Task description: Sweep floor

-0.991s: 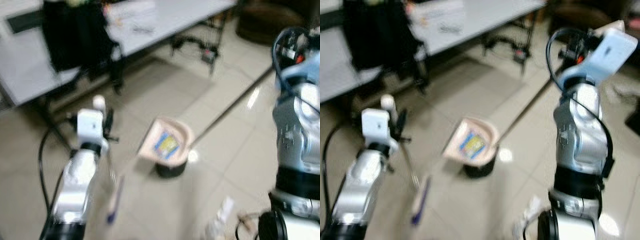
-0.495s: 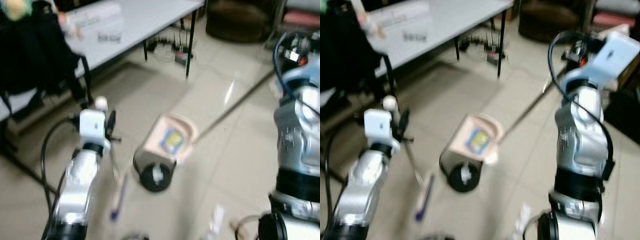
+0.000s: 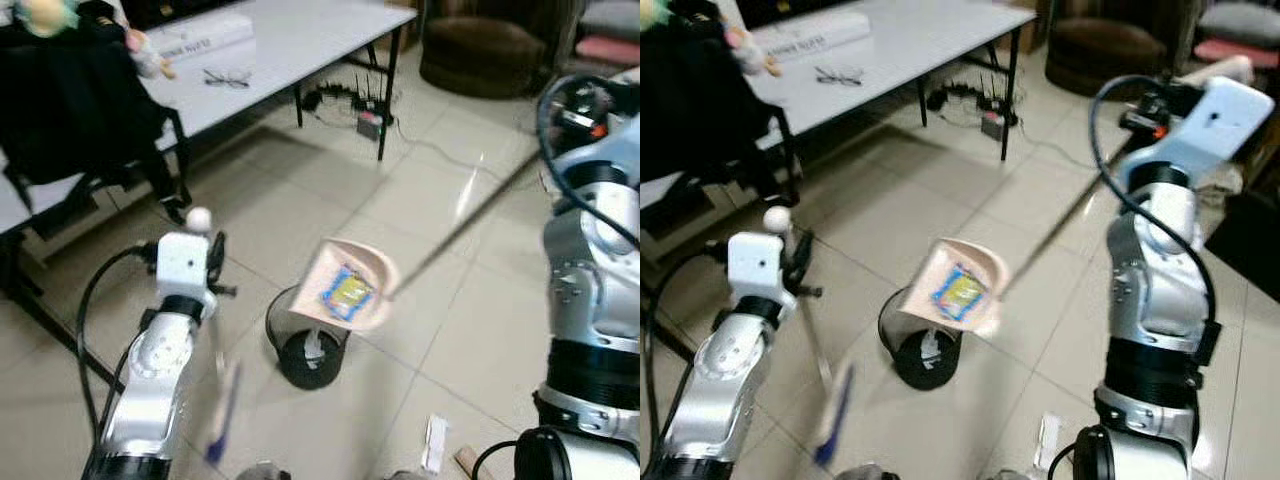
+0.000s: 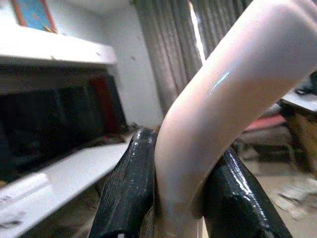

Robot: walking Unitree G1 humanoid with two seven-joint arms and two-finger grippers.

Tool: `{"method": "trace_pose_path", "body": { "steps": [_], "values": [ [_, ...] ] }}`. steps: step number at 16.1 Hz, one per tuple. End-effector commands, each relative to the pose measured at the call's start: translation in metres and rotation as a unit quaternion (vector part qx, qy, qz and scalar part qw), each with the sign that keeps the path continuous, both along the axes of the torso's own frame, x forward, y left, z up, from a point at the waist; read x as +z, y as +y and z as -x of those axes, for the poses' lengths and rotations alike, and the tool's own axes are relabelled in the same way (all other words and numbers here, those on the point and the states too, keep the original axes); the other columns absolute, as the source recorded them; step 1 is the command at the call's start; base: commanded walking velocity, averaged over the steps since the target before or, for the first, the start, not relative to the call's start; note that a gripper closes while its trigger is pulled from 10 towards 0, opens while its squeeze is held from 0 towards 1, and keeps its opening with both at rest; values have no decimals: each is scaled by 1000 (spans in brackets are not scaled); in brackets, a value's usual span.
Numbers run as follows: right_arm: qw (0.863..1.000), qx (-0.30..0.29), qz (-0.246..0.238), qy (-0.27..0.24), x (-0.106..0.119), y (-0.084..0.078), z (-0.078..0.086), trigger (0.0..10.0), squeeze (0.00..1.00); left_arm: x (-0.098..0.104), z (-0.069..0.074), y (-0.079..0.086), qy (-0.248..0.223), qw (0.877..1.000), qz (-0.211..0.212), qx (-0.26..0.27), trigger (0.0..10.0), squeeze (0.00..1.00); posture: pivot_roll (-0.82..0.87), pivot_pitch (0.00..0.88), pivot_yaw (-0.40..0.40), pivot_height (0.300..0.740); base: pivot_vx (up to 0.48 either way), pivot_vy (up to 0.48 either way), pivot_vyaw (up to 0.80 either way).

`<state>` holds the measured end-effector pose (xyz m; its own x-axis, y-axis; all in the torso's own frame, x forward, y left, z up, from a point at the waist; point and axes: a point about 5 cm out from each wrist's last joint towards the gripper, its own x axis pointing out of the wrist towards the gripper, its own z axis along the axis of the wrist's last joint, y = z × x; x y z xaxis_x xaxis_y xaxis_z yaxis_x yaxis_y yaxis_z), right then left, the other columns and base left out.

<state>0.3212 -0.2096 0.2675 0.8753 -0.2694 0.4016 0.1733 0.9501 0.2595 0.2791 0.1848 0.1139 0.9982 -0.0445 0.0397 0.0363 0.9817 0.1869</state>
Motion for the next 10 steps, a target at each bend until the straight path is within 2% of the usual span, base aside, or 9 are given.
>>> {"method": "trace_pose_path", "body": {
  "steps": [1, 4, 8, 10],
  "values": [
    [999, 5, 5, -33, 9, 2, 1, 10000, 0, 2, -1, -1, -2, 1000, -11, -2, 10000, 0, 1, 43, 32, 740, 0, 0, 0],
    [994, 50, 71, -71, 1, 27, -1, 10000, 0, -1, -1, -3, 2, 1000, -14, -4, 10000, 0, 7, 47, 31, 740, 0, 0, 0],
    [982, 128, 90, -105, -8, 64, -4, 10000, 0, -2, -1, -2, 3, 1000, -16, -4, 10000, 0, 14, 49, 34, 740, 0, 0, 0],
    [979, 138, 104, -110, -12, 72, -4, 10000, 0, -2, -1, -2, 3, 1000, -16, -4, 10000, 0, 15, 52, 35, 740, 0, 0, 0]
  ]
}}
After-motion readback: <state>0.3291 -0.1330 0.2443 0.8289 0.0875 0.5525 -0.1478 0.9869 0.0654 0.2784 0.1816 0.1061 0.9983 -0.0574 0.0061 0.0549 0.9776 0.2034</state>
